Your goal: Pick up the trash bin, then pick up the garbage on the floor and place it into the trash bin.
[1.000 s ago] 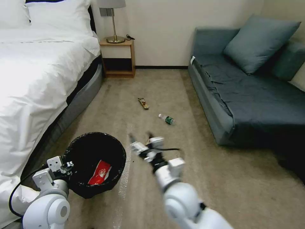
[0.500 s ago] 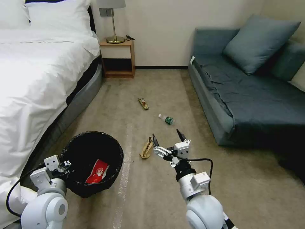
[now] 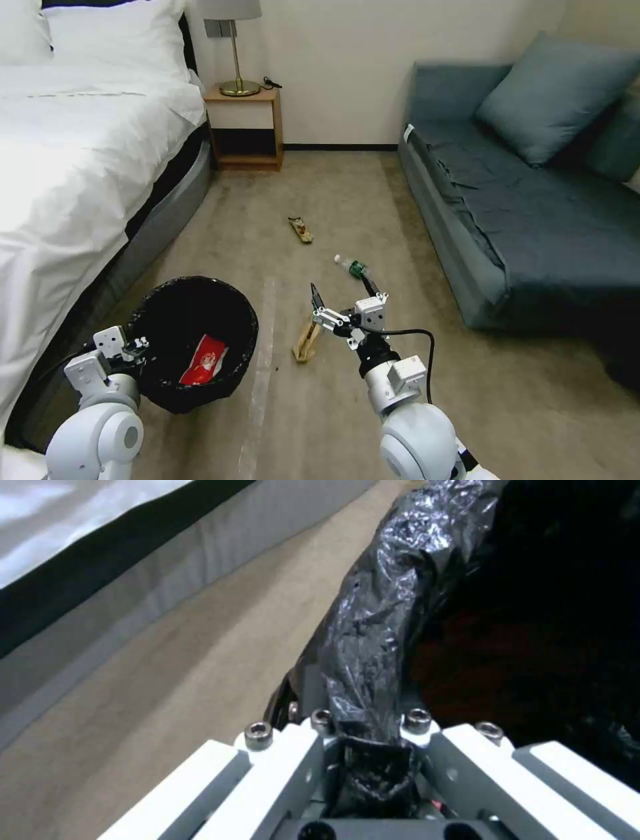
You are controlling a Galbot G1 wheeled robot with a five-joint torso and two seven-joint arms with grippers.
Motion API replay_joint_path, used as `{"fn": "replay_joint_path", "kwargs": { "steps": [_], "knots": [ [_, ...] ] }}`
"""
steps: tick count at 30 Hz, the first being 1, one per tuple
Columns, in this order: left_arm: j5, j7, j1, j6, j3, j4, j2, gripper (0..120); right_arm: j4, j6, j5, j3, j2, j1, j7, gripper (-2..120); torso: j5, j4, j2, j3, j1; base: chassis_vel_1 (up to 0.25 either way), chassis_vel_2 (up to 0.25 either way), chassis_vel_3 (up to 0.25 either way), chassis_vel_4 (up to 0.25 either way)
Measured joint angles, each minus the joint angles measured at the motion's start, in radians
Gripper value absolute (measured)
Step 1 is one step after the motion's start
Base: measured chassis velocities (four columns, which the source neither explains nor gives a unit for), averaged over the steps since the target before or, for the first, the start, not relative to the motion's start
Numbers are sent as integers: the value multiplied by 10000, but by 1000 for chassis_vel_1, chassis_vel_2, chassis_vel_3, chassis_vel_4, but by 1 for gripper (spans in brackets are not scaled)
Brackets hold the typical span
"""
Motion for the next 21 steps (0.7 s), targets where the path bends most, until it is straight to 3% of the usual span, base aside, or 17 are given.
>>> {"fn": "replay_joint_path", "kwargs": {
  "steps": [9, 15, 16, 18, 21],
  "knots": [
    [30, 10, -30, -24, 23, 95, 0, 3, -353, -60, 24, -83, 66, 221, 229, 100, -3, 0, 0, 0, 1, -180, 191, 174, -177],
    [40, 19, -35, -40, 25, 128, -1, 3, -666, -932, 954, -484, -12, 537, 1117, 100, -4, -2, 0, 0, 1, -66, 61, 53, -61],
    [43, 21, -39, -40, 25, 133, -5, 3, -1013, -1756, 2280, -844, -13, 951, 1821, 100, -1, 1, 0, -1, 0, 0, 0, 0, 0],
    [47, 19, -39, -40, 19, 140, -10, 3, -1166, -2138, 2846, -985, 17, 1105, 2156, 100, -5, -3, 0, -1, 0, 0, 0, 0, 0],
    [75, 22, -40, -40, 20, 164, -39, 3, -2328, -3437, 5209, -1691, 378, 1951, 3509, 100, -2, 1, 0, -2, 0, 0, 0, 0, 0]
  ]
}}
